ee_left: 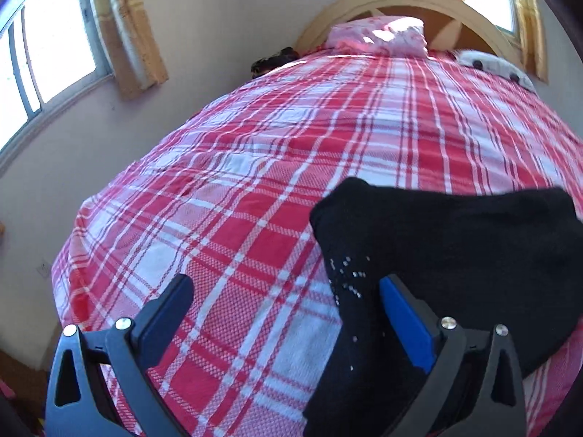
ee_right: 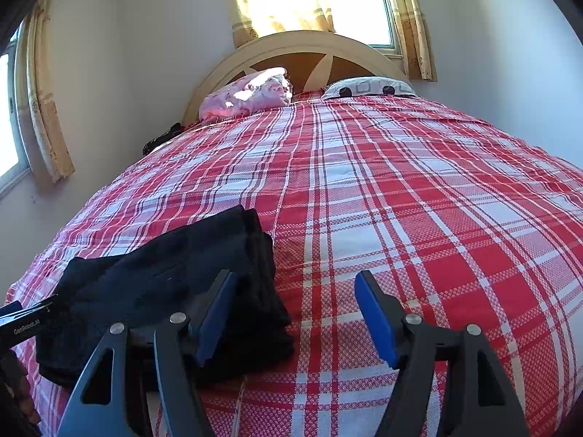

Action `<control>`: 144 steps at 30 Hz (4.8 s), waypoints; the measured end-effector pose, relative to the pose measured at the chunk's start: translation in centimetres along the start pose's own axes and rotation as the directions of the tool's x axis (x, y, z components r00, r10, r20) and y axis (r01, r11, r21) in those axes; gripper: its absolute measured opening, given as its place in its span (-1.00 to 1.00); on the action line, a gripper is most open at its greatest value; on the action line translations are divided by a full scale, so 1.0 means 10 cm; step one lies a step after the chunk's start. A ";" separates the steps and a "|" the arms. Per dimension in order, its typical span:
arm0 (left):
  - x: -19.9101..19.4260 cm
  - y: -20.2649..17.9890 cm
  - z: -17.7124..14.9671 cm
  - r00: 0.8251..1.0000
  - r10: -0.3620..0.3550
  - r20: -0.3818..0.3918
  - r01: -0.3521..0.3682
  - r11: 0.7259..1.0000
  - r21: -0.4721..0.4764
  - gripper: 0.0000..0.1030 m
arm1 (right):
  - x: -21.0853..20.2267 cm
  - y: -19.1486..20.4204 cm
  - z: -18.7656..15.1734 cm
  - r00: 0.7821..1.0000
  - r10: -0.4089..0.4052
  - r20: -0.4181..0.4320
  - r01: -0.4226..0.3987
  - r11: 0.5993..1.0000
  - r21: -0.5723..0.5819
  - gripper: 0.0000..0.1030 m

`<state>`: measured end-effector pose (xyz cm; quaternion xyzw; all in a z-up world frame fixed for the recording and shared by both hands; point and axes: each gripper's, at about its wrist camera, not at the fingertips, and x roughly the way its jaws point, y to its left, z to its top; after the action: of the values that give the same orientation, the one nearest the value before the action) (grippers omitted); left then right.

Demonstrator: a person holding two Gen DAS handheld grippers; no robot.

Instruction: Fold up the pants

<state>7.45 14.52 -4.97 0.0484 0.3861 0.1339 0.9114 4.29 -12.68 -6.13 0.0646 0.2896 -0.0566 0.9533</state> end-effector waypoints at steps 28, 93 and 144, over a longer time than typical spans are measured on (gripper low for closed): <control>-0.41 0.21 -0.28 0.999 0.042 0.012 -0.043 0.996 0.081 1.00 | -0.56 -0.26 -0.15 0.994 0.083 -0.069 -0.080 0.996 0.048 0.35; -1.71 0.00 -0.63 0.953 -0.220 0.208 0.215 0.975 0.048 1.00 | -2.08 0.28 -0.32 0.971 0.158 0.180 -0.134 0.982 -0.135 0.48; -1.79 -0.04 -0.60 0.964 -0.151 0.220 0.152 0.988 0.014 1.00 | -2.35 0.09 -0.28 0.962 0.073 0.264 -0.057 0.996 -0.068 0.54</control>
<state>-8.74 9.04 3.13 0.0317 0.2849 0.0583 0.9562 -16.54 -9.65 4.80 0.0373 0.1581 -0.0250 0.9864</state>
